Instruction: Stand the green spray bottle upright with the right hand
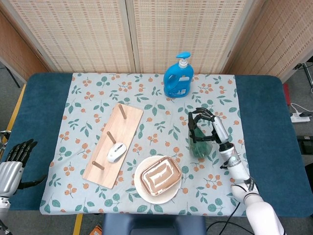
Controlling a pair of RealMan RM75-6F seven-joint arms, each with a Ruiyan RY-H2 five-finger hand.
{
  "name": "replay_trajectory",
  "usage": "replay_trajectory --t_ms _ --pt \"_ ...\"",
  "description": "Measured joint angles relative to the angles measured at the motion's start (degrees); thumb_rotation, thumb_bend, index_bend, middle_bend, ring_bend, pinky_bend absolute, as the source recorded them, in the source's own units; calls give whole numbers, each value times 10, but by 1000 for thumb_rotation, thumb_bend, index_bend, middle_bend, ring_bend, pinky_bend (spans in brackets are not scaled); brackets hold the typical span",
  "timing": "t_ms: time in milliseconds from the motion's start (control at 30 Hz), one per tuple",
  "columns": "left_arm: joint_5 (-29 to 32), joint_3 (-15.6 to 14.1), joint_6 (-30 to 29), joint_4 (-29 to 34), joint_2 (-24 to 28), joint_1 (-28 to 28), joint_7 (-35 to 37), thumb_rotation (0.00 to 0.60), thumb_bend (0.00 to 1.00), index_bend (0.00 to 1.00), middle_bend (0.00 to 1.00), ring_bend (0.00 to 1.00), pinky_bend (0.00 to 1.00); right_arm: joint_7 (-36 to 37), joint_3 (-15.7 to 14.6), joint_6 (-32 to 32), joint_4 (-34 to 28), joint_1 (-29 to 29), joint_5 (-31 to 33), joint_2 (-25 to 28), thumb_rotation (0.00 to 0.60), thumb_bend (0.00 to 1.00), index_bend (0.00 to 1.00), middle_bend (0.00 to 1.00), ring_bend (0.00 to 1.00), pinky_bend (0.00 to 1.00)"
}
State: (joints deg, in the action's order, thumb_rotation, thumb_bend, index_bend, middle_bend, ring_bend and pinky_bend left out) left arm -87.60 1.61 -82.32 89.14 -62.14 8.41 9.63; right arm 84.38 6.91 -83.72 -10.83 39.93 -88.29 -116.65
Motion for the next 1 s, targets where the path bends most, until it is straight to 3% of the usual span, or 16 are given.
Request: replay_trajectory --t_ms 1000 --pt "0 0 0 0 0 0 0 600 143 0 0 0 30 -44 -34 -4 -18 -29 -13 30 600 95 655 602 280 225"
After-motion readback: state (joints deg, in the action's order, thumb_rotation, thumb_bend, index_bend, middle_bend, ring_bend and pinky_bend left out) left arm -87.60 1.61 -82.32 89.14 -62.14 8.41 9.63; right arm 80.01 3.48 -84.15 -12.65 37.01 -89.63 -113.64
